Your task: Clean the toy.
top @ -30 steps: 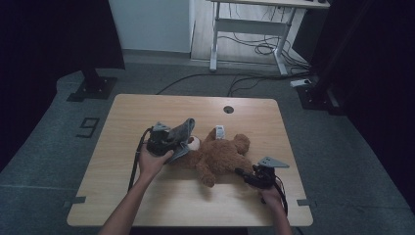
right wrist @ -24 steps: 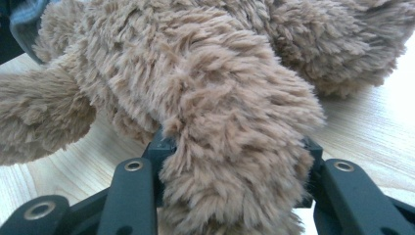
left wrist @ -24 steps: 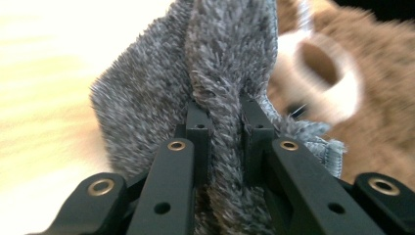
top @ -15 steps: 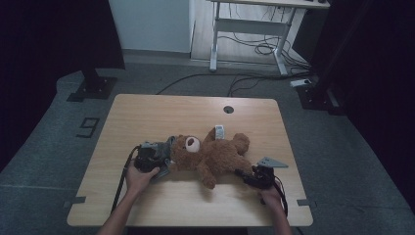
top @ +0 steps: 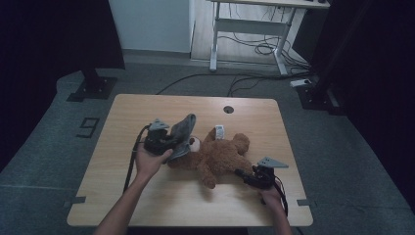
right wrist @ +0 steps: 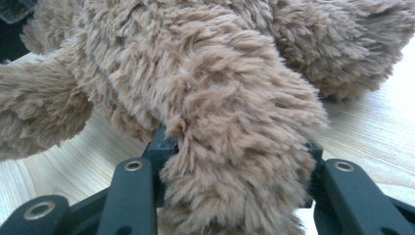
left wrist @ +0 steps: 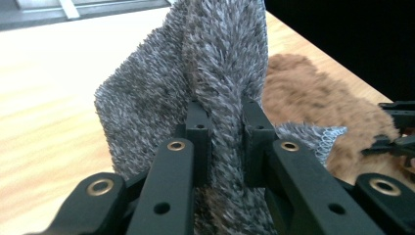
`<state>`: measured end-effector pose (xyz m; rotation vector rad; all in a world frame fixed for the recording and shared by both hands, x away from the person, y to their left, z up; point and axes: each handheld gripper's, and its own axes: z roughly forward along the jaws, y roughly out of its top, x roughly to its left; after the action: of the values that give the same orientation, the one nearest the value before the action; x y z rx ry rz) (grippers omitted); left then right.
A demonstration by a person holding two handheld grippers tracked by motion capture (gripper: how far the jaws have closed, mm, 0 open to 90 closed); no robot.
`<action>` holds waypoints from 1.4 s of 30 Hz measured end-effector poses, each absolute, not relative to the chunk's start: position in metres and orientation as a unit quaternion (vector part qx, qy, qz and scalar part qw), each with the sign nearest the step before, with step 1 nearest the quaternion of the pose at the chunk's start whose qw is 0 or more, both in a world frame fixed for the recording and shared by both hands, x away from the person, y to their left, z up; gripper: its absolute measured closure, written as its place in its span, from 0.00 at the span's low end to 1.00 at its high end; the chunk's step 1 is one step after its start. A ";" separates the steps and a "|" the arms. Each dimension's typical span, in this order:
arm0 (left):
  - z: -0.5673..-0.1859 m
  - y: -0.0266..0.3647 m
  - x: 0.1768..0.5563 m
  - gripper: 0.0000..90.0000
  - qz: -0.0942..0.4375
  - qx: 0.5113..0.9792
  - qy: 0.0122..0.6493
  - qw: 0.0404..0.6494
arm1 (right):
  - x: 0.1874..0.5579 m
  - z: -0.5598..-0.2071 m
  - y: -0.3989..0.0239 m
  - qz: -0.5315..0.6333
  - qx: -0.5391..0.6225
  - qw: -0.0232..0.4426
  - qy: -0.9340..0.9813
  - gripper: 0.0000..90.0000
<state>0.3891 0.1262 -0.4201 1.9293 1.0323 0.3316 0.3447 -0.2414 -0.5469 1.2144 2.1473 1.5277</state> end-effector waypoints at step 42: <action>-0.467 0.138 0.359 0.86 0.089 0.763 0.421 0.483 | 0.338 -0.526 -0.240 0.485 0.402 0.134 0.765 0.23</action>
<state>0.3588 0.1379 -0.4674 1.8580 1.0248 0.2159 0.3379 -0.2402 -0.5256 1.1659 2.2170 1.4046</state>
